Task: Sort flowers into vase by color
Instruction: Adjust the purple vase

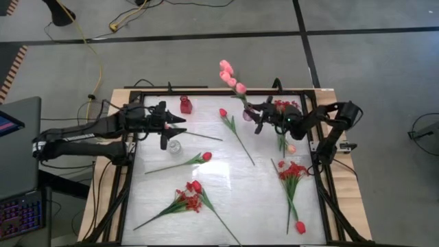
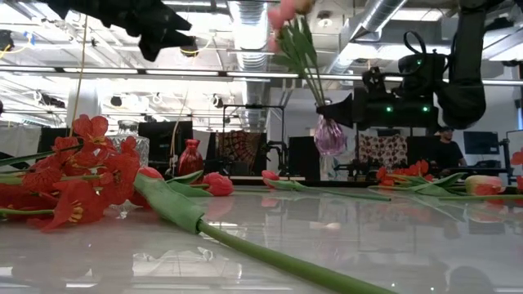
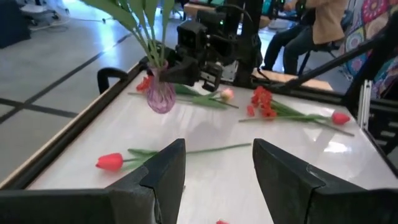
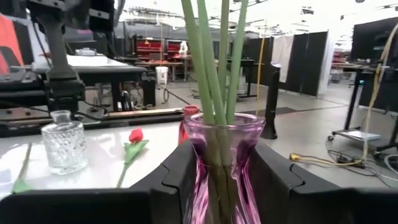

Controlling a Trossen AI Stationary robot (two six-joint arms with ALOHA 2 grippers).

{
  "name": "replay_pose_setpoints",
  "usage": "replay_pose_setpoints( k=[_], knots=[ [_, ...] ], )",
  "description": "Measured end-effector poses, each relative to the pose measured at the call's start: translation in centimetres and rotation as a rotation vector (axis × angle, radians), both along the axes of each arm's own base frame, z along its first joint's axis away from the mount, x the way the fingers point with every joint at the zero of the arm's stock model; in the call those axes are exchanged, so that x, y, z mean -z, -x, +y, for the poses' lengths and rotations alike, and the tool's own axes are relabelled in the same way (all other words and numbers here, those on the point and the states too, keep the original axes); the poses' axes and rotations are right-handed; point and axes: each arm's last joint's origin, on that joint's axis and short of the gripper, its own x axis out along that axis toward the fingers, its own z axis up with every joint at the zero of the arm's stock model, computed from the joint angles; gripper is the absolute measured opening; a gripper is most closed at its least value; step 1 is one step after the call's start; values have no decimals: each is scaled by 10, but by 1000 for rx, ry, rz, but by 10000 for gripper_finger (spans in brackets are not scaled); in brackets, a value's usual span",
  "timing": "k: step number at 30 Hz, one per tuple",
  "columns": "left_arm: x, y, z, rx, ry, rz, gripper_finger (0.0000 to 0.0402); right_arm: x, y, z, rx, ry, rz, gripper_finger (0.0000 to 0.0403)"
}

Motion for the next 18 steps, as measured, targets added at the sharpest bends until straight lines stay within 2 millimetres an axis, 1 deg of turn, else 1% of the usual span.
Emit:
replay_pose_setpoints(
  k=[2, 5, 8, 11, 15, 18],
  knots=[
    [3, -10, 1, 9, 19, -11, 175, -4, -4, 0, -44, -13, -25, 147],
    [12, -35, -4, 72, 20, -12, 175, -17, -12, 5, -133, 2, -77, 147],
    [20, -59, -13, 139, -29, -49, 175, -29, -15, 16, -185, 47, -112, 145],
    [27, -78, -17, 150, -79, -97, 175, -40, -13, 23, -207, 67, -154, 146],
    [40, -107, -12, 159, -101, -211, 175, -53, -11, 30, -237, 49, -214, 149],
    [60, -129, -5, 193, -76, -252, 175, -62, -9, 37, -263, 42, -257, 147]
  ],
)
